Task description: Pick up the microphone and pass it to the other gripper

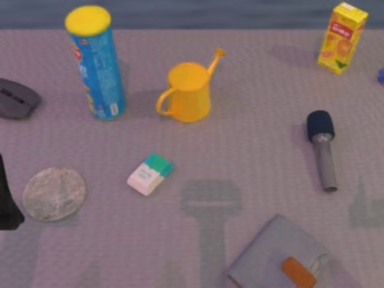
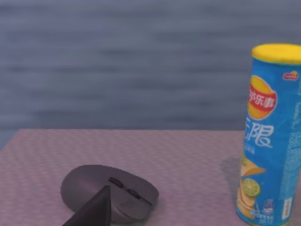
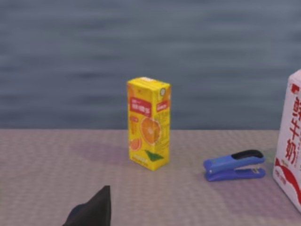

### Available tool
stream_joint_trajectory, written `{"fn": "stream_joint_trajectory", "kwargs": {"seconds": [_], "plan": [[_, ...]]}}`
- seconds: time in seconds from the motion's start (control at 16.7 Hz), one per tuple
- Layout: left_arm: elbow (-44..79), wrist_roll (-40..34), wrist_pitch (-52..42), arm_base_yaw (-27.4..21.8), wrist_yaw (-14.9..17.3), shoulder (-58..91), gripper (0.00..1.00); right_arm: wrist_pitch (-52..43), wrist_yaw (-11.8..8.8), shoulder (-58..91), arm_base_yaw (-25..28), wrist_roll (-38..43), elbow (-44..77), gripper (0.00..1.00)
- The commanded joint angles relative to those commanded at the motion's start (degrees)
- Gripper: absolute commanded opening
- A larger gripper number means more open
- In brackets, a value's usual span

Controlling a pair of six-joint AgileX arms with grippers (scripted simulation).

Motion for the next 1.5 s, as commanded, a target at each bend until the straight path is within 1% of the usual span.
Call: {"fn": "stream_joint_trajectory", "kwargs": {"seconds": [0.24, 0.48, 0.66, 1.08, 1.32, 1.5], "plan": [[0.00, 0.00, 0.00, 0.00, 0.00, 0.00, 1.00, -1.10, -0.02, 1.76, 0.39, 0.42, 1.65, 1.00], [0.00, 0.00, 0.00, 0.00, 0.00, 0.00, 1.00, -7.18, 0.08, 12.57, 2.29, 2.74, 10.73, 1.00], [0.00, 0.00, 0.00, 0.00, 0.00, 0.00, 1.00, -14.19, 0.27, 26.98, 4.38, 5.28, 20.77, 1.00], [0.00, 0.00, 0.00, 0.00, 0.00, 0.00, 1.00, -33.54, 0.54, 68.47, 10.27, 11.87, 47.01, 1.00], [0.00, 0.00, 0.00, 0.00, 0.00, 0.00, 1.00, -43.06, 0.54, 87.38, 13.35, 15.20, 60.47, 1.00], [0.00, 0.00, 0.00, 0.00, 0.00, 0.00, 1.00, -48.28, 0.54, 98.61, 15.13, 17.12, 68.54, 1.00]]}}
